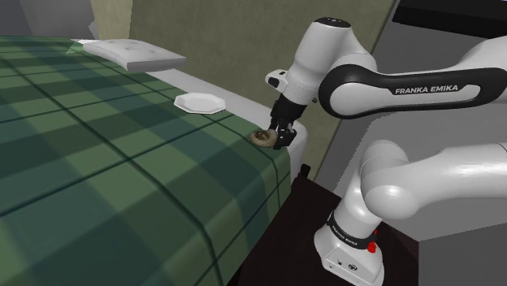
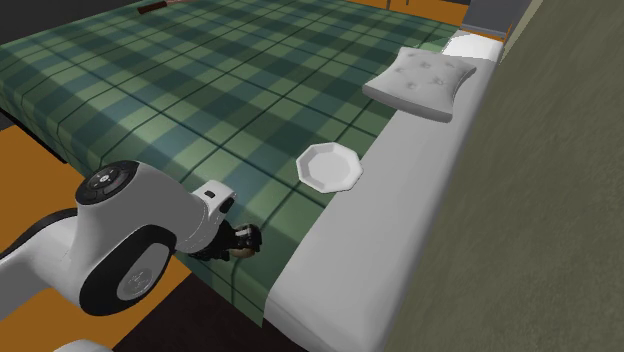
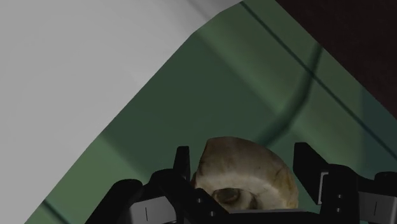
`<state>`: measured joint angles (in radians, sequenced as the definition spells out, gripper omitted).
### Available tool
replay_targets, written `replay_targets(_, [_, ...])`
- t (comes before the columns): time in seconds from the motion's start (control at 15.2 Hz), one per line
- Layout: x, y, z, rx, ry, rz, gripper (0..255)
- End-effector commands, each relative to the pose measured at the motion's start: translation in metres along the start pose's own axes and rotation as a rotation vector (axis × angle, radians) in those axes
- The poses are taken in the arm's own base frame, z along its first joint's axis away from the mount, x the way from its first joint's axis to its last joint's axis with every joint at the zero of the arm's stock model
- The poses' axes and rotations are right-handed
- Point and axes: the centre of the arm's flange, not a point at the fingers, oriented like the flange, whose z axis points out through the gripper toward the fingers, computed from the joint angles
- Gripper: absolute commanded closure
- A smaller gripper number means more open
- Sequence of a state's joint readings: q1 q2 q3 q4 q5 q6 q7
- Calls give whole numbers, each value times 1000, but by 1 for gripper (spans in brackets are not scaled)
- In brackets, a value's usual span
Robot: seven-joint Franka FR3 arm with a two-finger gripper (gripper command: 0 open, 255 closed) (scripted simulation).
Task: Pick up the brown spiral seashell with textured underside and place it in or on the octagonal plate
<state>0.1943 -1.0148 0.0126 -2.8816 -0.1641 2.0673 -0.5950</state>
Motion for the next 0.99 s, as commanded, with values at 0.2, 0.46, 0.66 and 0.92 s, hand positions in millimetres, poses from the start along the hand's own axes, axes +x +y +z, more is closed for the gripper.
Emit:
replay_targets(0.2, [0,0,1,2,-1,-1,255])
replay_targets(0.46, [1,5,-20,2,-1,-1,255])
replay_targets(0.66, [2,9,-35,2,-1,-1,255])
replay_targets(0.92, [3,10,-40,1,-1,-1,0])
